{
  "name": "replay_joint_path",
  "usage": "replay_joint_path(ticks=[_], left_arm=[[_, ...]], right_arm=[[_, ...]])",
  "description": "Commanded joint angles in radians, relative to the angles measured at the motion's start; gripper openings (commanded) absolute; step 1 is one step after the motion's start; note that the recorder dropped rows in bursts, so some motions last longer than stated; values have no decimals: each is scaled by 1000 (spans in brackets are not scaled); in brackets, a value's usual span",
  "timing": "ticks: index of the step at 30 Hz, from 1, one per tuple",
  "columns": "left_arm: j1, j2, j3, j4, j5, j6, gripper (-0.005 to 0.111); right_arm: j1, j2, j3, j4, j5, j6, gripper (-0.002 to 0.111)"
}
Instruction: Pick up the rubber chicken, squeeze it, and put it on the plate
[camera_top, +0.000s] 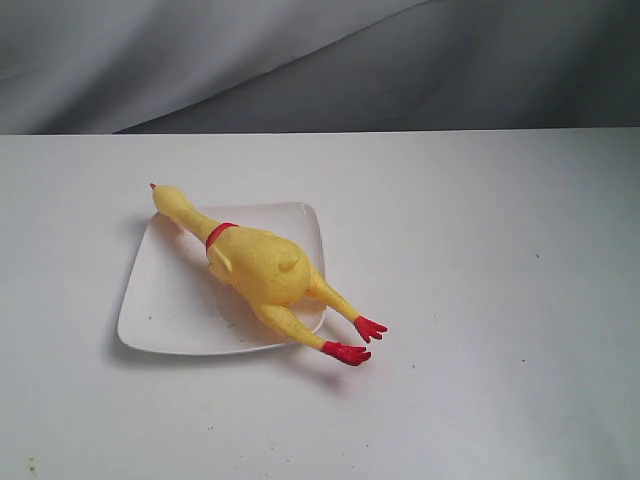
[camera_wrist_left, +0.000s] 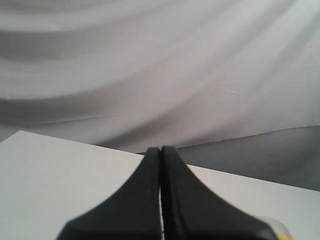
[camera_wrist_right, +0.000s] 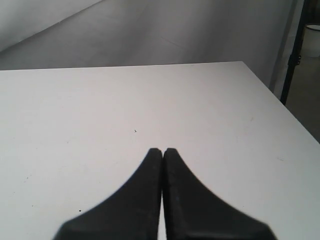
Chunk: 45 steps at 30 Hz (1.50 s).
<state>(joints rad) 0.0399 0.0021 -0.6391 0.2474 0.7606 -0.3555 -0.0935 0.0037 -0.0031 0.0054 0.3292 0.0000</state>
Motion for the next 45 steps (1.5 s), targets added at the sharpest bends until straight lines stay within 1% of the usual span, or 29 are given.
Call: replay_joint_path(ticks=[1,4,8,12,14,18,22,25,28,33,35,38,41,43,45], left_arm=[[3,-2,6,32,-5,-3,0],[3,-2,6,33,-29,-3,0],[3,-2,8,26,-144,9,0],[3,-2,32,-27,-275,140,0],[3,-2,45,-33,-292,180,0],[3,-2,85,-46,-298,177,0],[3,-2,177,-65,-371,179,0],[3,-2,247,-102,-431,224,0],[3,-2,301,-147,-461,288,0],[3,-2,386,-155,-504,290,0],[3,-2,442,-171,-512,307,0],[3,-2,566,-181,-581,311,0],[3,-2,639,-194,-581,304,0],[3,-2,639,-193,-581,304,0],[3,-2,639,-197,-540,304,0]], right_arm=[[4,-4,3,5,1,0,0],[4,-4,3,5,1,0,0],[4,-4,3,5,1,0,0],[4,-4,3,5,1,0,0],[4,-4,3,5,1,0,0],[4,-4,3,5,1,0,0],[4,-4,3,5,1,0,0],[4,-4,3,5,1,0,0],[4,-4,3,5,1,0,0],[4,-4,3,5,1,0,0],[4,-4,3,5,1,0,0],[4,-4,3,5,1,0,0],[4,-4,3,5,1,0,0],[4,-4,3,5,1,0,0],[4,-4,3,5,1,0,0]])
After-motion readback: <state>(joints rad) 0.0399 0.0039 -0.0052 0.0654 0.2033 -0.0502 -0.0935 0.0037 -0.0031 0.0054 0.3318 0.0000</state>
